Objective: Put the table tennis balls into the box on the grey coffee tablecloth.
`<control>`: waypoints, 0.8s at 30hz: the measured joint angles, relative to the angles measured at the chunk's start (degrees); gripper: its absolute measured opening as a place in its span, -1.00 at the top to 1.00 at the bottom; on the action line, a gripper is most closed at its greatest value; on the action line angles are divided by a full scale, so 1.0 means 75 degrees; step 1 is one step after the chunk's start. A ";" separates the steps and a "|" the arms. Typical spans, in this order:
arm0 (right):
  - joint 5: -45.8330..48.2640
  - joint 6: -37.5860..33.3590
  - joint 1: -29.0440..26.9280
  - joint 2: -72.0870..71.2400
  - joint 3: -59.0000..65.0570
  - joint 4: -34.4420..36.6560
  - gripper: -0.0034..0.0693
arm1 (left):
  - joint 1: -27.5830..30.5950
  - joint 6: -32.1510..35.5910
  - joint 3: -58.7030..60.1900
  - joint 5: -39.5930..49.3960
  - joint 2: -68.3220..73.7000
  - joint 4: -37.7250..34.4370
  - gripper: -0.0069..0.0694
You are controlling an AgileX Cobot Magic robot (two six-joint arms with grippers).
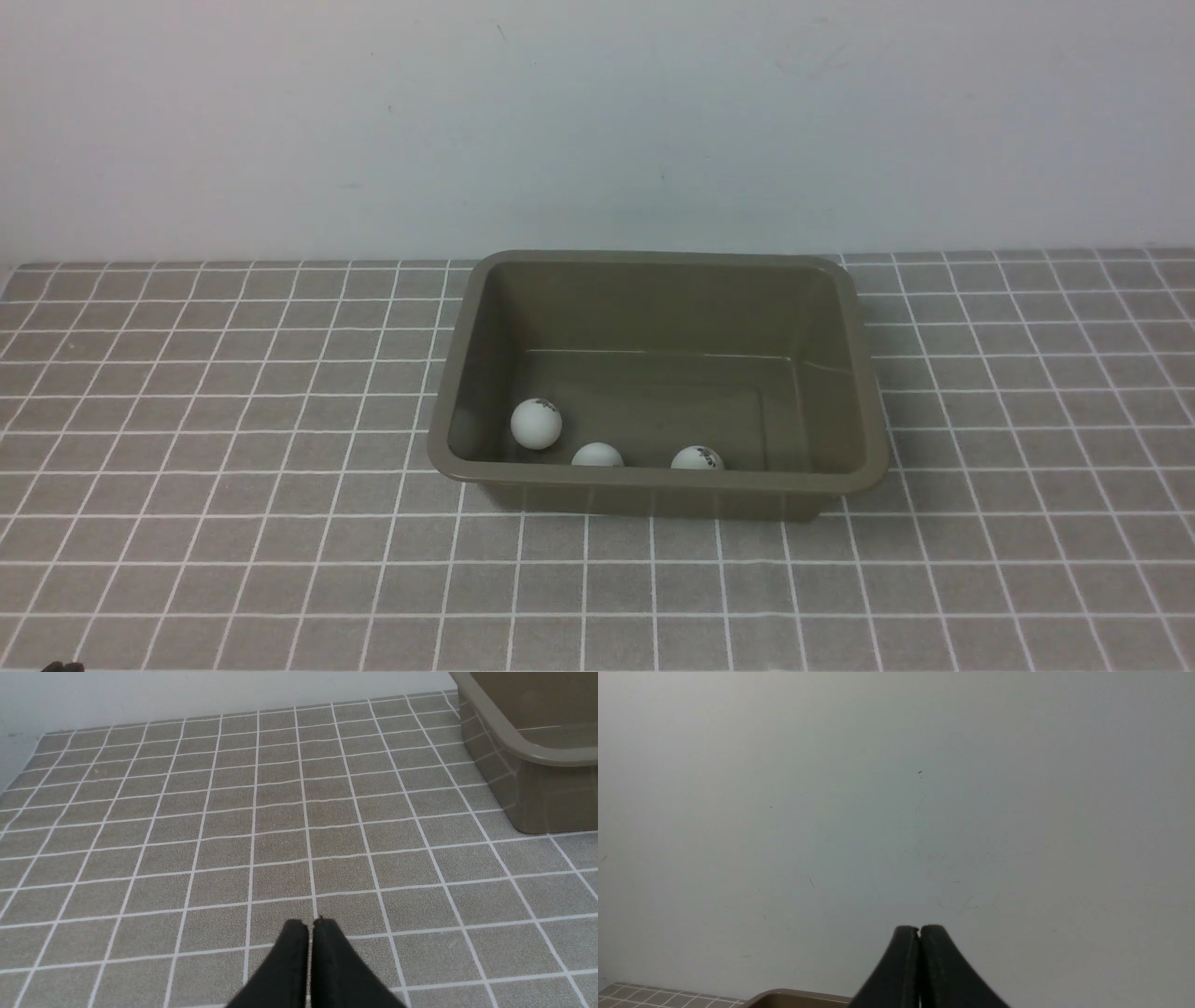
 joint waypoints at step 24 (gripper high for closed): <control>-0.0123 -0.1289 0.0000 0.0000 0.0286 0.1175 0.95 | 0.0000 0.0000 0.0000 0.0007 0.0000 -0.0005 0.83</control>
